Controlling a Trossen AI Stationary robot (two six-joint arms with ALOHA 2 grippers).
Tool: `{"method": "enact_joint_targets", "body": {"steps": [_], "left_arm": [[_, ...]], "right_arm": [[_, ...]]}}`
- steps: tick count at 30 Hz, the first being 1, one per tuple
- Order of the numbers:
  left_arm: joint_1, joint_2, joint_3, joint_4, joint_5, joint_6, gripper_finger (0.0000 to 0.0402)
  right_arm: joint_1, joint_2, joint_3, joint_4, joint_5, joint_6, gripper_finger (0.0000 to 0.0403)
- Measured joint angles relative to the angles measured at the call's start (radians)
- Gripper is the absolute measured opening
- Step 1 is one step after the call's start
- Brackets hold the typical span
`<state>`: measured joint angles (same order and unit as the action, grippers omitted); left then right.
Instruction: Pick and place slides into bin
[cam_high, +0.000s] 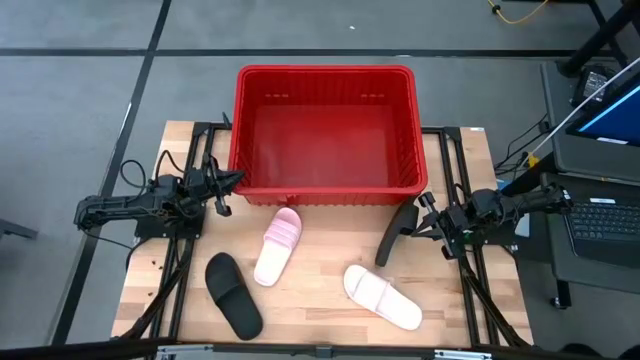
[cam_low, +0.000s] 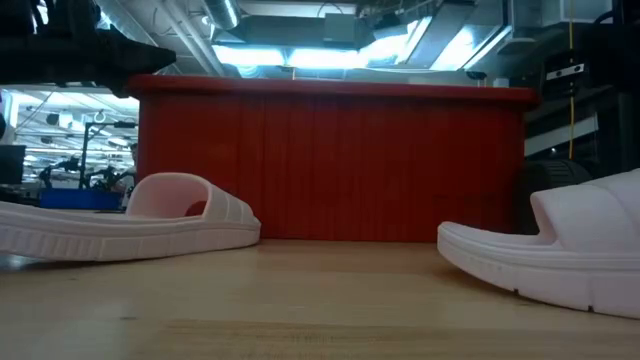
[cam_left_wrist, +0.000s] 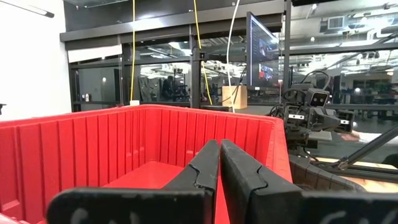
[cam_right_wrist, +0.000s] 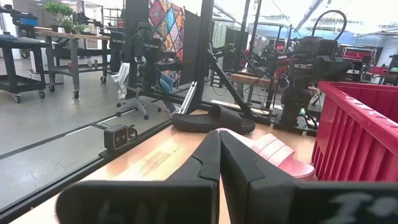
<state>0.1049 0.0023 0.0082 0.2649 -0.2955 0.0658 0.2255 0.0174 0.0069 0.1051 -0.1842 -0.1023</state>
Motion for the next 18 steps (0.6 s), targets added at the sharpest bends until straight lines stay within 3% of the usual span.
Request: {"method": "enact_joint_targets", "body": {"steps": [18], "left_arm": [[0.000, 0.000, 0.000, 0.000, 0.000, 0.000, 0.0011]], "right_arm": [[0.000, 0.000, 0.000, 0.000, 0.000, 0.000, 0.0010]]}}
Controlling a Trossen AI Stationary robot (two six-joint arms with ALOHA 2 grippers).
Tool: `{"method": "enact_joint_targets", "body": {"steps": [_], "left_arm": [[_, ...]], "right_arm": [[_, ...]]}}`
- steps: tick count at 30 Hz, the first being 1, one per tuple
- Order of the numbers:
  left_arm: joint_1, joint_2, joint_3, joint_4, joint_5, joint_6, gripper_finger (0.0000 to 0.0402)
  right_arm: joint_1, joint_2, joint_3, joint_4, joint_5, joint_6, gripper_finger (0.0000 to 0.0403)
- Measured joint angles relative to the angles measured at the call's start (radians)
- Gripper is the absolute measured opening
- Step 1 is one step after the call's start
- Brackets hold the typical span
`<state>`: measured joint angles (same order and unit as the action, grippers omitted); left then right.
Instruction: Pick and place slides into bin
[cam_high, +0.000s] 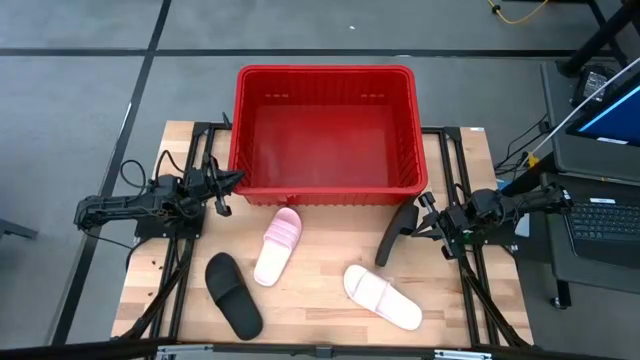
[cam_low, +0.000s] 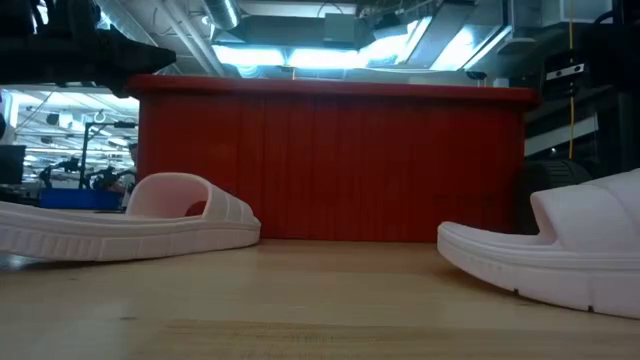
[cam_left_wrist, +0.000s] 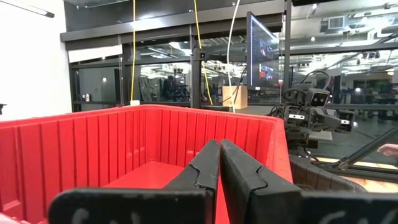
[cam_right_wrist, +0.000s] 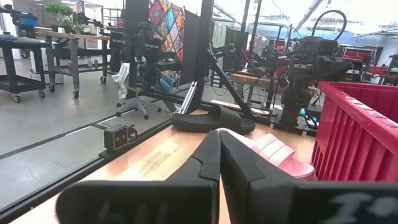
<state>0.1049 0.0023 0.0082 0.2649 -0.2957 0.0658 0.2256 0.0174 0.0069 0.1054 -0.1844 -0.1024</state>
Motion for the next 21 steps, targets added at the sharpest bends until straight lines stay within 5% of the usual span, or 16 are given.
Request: {"method": "enact_joint_targets", "body": {"steps": [21], "left_arm": [[0.000, 0.000, 0.000, 0.000, 0.000, 0.000, 0.0010]], "right_arm": [[0.000, 0.000, 0.000, 0.000, 0.000, 0.000, 0.0010]]}}
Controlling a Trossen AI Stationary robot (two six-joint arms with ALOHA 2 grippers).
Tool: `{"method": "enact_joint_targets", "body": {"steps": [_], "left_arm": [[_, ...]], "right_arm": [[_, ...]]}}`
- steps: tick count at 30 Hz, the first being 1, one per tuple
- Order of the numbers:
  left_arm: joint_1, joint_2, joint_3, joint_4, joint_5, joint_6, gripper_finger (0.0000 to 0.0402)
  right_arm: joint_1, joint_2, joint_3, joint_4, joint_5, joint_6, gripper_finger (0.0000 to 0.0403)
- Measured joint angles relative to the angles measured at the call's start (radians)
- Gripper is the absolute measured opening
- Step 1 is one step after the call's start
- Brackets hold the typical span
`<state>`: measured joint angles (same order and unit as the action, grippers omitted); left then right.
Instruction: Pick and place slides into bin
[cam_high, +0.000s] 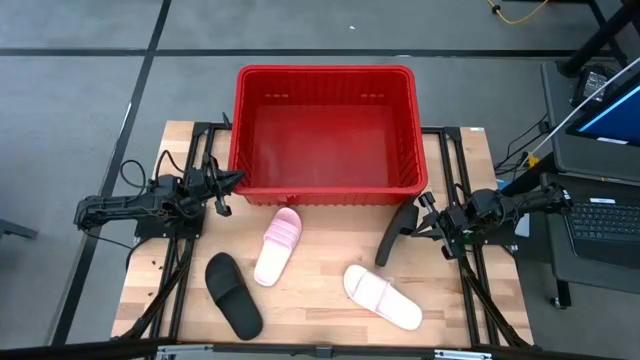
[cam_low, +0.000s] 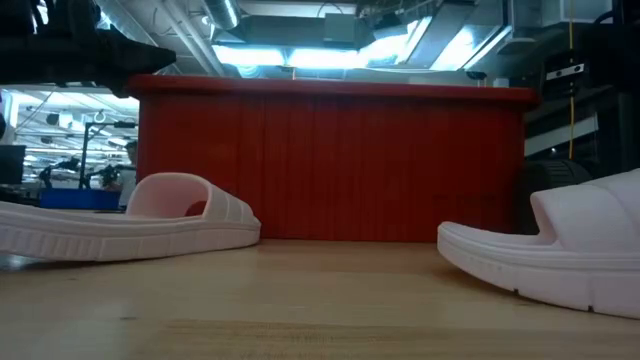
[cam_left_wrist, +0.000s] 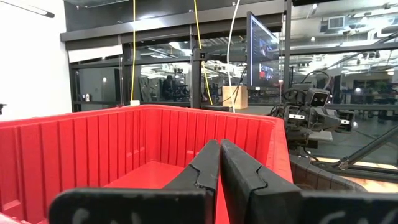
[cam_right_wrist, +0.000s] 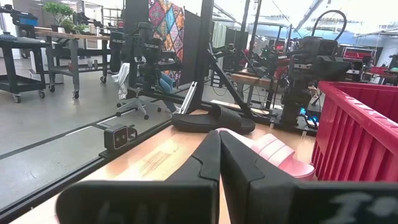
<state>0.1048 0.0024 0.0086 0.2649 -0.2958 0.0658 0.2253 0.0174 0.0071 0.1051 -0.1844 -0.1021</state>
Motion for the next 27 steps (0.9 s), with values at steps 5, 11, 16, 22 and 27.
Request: {"method": "enact_joint_targets", "body": {"steps": [5, 11, 16, 22, 27], "left_arm": [[0.000, 0.000, 0.000, 0.000, 0.000, 0.000, 0.0013], [0.000, 0.000, 0.000, 0.000, 0.000, 0.000, 0.0009], [0.000, 0.000, 0.000, 0.000, 0.000, 0.000, 0.0008], [0.000, 0.000, 0.000, 0.000, 0.000, 0.000, 0.0010], [0.000, 0.000, 0.000, 0.000, 0.000, 0.000, 0.0013]], "right_arm": [[0.000, 0.000, 0.000, 0.000, 0.000, 0.000, 0.0010], [0.000, 0.000, 0.000, 0.000, 0.000, 0.000, 0.0010], [0.000, 0.000, 0.000, 0.000, 0.000, 0.000, 0.0010], [0.000, 0.000, 0.000, 0.000, 0.000, 0.000, 0.0010], [0.000, 0.000, 0.000, 0.000, 0.000, 0.000, 0.0010]]}}
